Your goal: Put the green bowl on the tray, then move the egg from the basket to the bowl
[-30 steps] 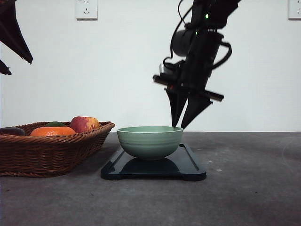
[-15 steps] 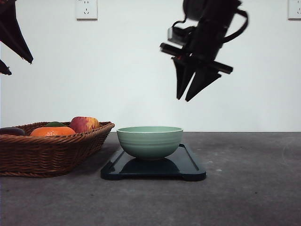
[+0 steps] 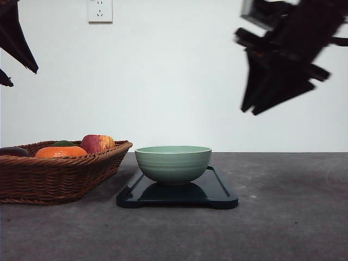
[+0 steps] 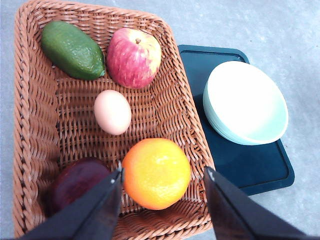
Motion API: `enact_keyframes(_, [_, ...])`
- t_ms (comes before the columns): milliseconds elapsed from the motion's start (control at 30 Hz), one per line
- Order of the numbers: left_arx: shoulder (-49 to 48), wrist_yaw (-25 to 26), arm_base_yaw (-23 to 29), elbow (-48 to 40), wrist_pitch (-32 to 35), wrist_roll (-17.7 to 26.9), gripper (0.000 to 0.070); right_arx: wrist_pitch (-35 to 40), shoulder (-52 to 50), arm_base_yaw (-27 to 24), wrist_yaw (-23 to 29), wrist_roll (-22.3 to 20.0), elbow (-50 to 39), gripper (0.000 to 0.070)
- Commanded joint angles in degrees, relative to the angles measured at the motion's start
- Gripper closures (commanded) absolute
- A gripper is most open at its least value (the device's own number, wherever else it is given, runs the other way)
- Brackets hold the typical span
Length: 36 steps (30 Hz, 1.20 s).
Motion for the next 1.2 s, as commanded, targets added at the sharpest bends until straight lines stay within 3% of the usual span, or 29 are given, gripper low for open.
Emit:
enact_keyframes(0, [0.33,0.22,-0.11,1.29,0.64,0.4,0.039,0.88,-2.67,0.44,-0.06,-0.53,-2.5,0.0561])
enact_keyframes(167, [0.33,0.22,-0.11,1.29,0.65,0.4,0.039,0.86,-11.78,0.44,-0.01,-0.27,-10.1,0.0561])
enact_keyframes(333, [0.33,0.22,-0.11,1.29,0.64,0.37,0.039,0.4,-20.54,0.42,-0.04,3.26,-16.36,0.0561])
enact_keyframes(533, [0.41,0.22,-0.16,1.66,-0.38,-2.07,0.0389,-0.55,-28.88,0.44,-0.04,5.2,-18.94,0.0561])
enact_keyframes(800, [4.71,0.17,-0.22,6.46,-3.87,-1.97,0.0389,-0.67,-31.31,0.46,-0.11,5.47,-18.94,0.0557])
enact_keyframes(933, [9.52,0.16,-0.32,10.17,-5.88,-1.24,0.0389,-0.71,-31.26,0.5,-0.09,5.47,-18.94,0.0478])
enact_keyframes(1167, [20.85,-2.23,-1.86,18.61,-10.67,0.62,0.0389,-0.95,-31.26,0.5,-0.07,5.49,-18.94,0.0468])
